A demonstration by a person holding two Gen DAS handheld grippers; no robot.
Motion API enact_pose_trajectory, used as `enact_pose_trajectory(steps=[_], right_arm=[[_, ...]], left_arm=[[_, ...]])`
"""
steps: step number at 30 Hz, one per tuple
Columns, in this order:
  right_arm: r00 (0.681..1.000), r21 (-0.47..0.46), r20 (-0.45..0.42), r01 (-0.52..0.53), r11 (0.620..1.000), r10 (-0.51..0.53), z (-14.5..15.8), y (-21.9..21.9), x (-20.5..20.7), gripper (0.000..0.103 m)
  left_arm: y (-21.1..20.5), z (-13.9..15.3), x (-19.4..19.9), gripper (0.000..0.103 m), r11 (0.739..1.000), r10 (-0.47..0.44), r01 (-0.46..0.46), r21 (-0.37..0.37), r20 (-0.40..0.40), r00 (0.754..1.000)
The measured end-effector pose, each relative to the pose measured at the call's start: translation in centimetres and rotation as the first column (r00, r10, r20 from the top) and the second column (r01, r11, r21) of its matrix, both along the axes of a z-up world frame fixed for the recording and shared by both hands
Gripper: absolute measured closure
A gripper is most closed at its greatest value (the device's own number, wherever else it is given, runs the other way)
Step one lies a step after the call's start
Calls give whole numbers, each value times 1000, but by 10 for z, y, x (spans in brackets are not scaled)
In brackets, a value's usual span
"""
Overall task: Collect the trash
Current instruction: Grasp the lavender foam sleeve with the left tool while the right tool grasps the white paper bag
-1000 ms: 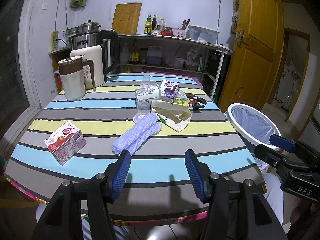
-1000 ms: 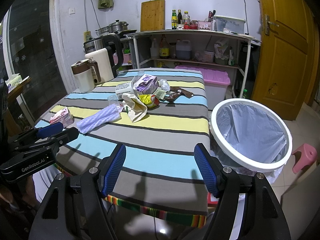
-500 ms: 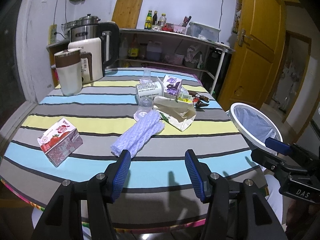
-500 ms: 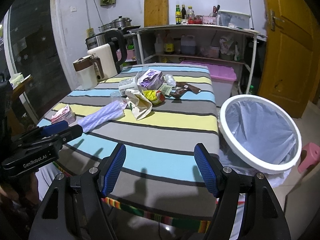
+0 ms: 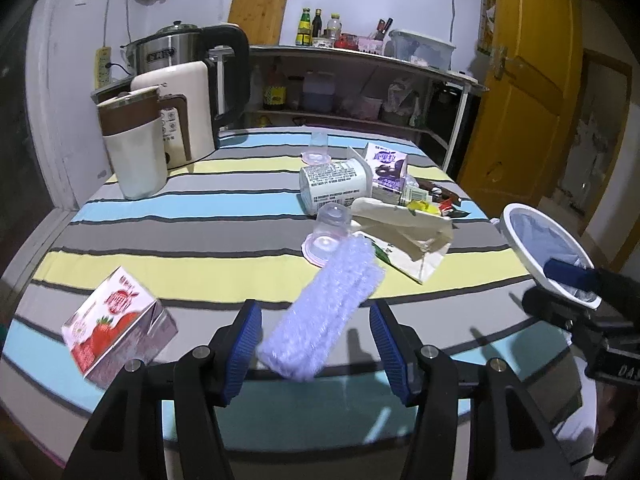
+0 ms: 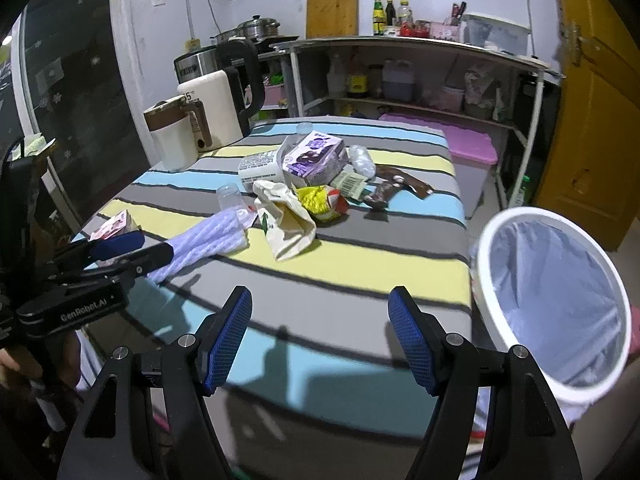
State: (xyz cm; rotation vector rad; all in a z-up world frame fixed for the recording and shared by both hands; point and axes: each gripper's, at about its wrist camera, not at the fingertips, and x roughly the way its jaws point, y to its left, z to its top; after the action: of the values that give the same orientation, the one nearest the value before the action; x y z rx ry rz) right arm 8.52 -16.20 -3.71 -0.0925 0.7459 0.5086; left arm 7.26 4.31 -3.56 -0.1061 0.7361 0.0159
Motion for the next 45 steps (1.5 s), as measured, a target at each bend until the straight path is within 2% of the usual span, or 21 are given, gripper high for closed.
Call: enact_pose_trajectory(steps=[6,15,17,19,20,22,25,31,45], right_arm=[[999,-7,2,-49,999,49,-4,20,31,32],[993,-50,-19,-117,992,116,-17,52,71,32],[992,-55,-24,-127,990,126,-19,57,75,36],[991,-61,-36,-131,989,129,-21,61,80,50],[991,-64,-42,-132,989,129,-23,63,83,52],[990,-63,-51,-136,989,133,-25,65,84,64],[990,-61,-54,-134,989,131,-26,66,83,72],[991,-28,-55,-126,992,124,-19,60,75,81],[994,47,-42,-99,994,101,0,33,35,84]], left_arm=[[2,-10,17,48,1000,-24,24,-9,-21,999],[3,-20,30,66,999,-49,47,-27,-54,997],[3,-21,31,68,998,-50,48,-35,-59,997],[4,-21,31,70,998,-47,45,-40,-59,997],[4,-21,31,70,998,-47,44,-43,-58,997],[3,-21,31,72,998,-44,42,-48,-55,997],[4,-21,30,74,998,-42,39,-52,-51,998],[6,-18,24,78,998,-28,25,-65,-43,999],[-5,1,-3,80,998,-19,19,-67,-6,1000]])
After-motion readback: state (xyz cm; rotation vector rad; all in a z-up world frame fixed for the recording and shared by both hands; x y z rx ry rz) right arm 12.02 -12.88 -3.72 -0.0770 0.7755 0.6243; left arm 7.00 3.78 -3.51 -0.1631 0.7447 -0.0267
